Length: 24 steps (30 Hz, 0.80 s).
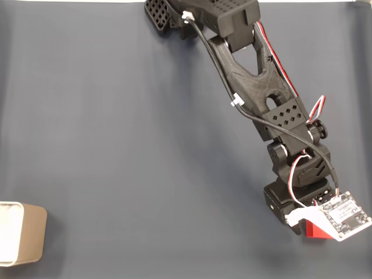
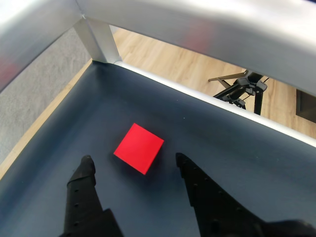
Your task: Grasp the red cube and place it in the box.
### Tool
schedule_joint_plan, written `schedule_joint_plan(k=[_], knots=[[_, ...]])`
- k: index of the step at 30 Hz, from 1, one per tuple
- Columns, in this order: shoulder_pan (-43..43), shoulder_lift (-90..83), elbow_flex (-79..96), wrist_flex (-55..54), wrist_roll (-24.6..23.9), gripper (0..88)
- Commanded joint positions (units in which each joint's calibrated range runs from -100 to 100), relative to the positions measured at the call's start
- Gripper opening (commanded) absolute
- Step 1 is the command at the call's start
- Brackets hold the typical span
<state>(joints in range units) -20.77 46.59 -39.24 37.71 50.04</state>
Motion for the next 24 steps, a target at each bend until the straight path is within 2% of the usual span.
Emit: schedule_joint_plan(k=[1,24], knots=[[-0.11,-0.32,-5.01,-0.99,-0.24,38.3],[-2.17,2.37,-9.12,-1.23,-0.49,38.4]])
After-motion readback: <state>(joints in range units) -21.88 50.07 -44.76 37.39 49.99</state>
